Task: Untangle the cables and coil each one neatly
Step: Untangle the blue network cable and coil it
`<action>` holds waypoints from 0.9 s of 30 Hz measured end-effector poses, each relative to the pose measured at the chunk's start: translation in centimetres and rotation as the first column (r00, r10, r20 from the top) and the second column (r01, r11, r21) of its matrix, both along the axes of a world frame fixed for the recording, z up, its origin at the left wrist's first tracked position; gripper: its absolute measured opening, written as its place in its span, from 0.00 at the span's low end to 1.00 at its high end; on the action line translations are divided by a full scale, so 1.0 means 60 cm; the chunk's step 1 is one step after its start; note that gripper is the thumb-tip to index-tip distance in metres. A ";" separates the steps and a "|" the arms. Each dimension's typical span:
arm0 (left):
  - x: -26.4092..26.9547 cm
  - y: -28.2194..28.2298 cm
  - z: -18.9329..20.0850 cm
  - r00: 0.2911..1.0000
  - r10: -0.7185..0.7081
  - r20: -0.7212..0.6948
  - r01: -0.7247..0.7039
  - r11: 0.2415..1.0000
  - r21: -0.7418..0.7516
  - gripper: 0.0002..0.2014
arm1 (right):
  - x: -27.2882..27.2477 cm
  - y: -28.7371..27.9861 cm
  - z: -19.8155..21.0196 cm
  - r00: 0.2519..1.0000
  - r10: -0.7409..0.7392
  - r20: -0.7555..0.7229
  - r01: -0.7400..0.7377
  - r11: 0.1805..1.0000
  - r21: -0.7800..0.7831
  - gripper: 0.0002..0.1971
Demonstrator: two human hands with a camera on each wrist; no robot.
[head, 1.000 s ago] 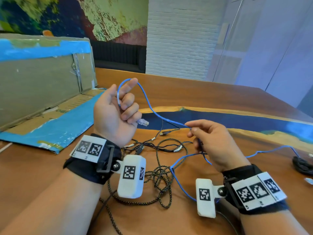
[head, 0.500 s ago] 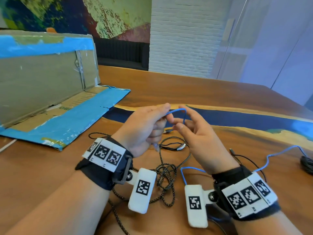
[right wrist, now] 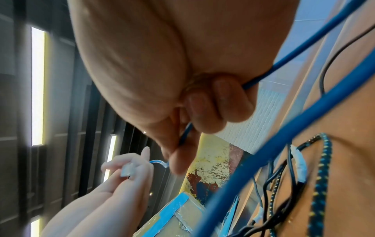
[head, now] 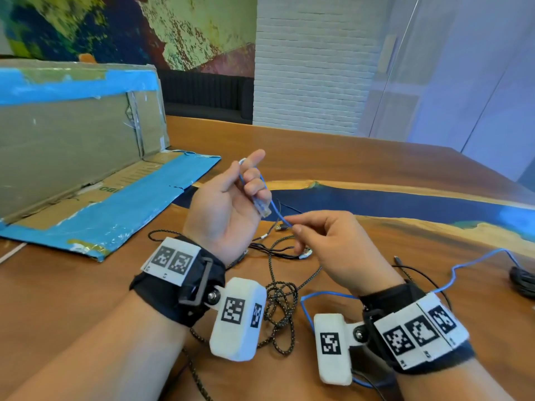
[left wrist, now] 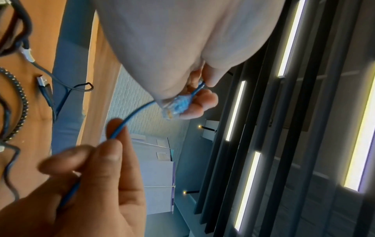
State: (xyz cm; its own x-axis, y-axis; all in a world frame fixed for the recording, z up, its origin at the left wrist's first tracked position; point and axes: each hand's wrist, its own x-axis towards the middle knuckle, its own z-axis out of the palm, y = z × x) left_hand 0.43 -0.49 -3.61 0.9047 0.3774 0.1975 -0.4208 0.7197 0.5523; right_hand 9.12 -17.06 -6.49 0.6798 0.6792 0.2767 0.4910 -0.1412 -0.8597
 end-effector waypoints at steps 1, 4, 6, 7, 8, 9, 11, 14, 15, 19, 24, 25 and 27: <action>0.003 -0.005 -0.002 0.999 0.045 0.001 -0.045 0.999 0.012 0.20 | -0.005 0.001 0.002 0.999 0.044 0.011 -0.044 0.997 -0.058 0.09; 0.009 -0.011 -0.008 0.985 0.170 -0.020 -0.164 0.972 0.169 0.17 | -0.023 0.002 0.007 0.986 0.158 0.047 -0.150 0.978 -0.143 0.14; 0.010 -0.012 -0.010 0.975 0.217 -0.050 -0.188 0.923 0.335 0.16 | -0.031 -0.001 0.011 0.978 0.205 0.028 -0.202 0.975 -0.090 0.13; 0.009 -0.012 -0.010 0.972 0.226 -0.065 -0.180 0.893 0.413 0.16 | -0.031 -0.004 0.012 0.977 0.211 0.023 -0.210 0.977 -0.043 0.11; 0.007 -0.013 -0.011 0.970 0.230 -0.082 -0.163 0.861 0.482 0.16 | -0.029 -0.008 0.014 0.980 0.196 0.026 -0.196 0.981 0.003 0.10; 0.005 -0.015 -0.011 0.968 0.231 -0.097 -0.142 0.824 0.549 0.17 | -0.025 -0.011 0.015 0.985 0.167 0.043 -0.169 0.985 0.039 0.09; -0.001 -0.019 -0.011 0.964 0.238 -0.119 -0.095 0.727 0.680 0.16 | -0.019 -0.021 0.020 0.990 0.120 0.076 -0.128 0.986 0.108 0.09; -0.008 -0.020 -0.012 0.959 0.256 -0.120 -0.048 0.565 0.824 0.17 | -0.013 -0.034 0.025 0.991 0.093 0.093 -0.109 0.976 0.187 0.09; -0.009 -0.020 -0.012 0.961 0.249 -0.119 -0.031 0.528 0.849 0.17 | -0.014 -0.036 0.025 0.990 0.089 0.107 -0.109 0.974 0.198 0.09; -0.007 -0.029 -0.015 0.967 0.193 -0.165 0.070 0.423 0.903 0.19 | -0.022 -0.027 0.024 0.978 0.186 0.098 -0.204 0.953 0.225 0.10; -0.007 -0.030 -0.021 0.964 0.077 -0.256 0.183 0.506 0.843 0.22 | -0.018 -0.029 0.026 0.997 0.016 0.072 -0.041 0.934 0.355 0.05; -0.009 -0.030 -0.021 0.962 0.052 -0.269 0.200 0.536 0.820 0.24 | -0.015 -0.029 0.025 0.998 -0.011 0.058 -0.012 0.924 0.383 0.06; -0.011 -0.031 -0.019 0.960 -0.009 -0.281 0.232 0.594 0.770 0.24 | -0.012 -0.027 0.025 0.997 -0.059 0.054 0.033 0.918 0.395 0.06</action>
State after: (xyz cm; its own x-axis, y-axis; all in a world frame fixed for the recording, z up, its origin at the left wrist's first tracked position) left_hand -0.24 -2.34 -4.76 0.9871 0.0569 0.1494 -0.1489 -0.0129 0.9888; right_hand 8.37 -18.68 -4.99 0.6799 0.4749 0.5587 0.5474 0.1782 -0.8176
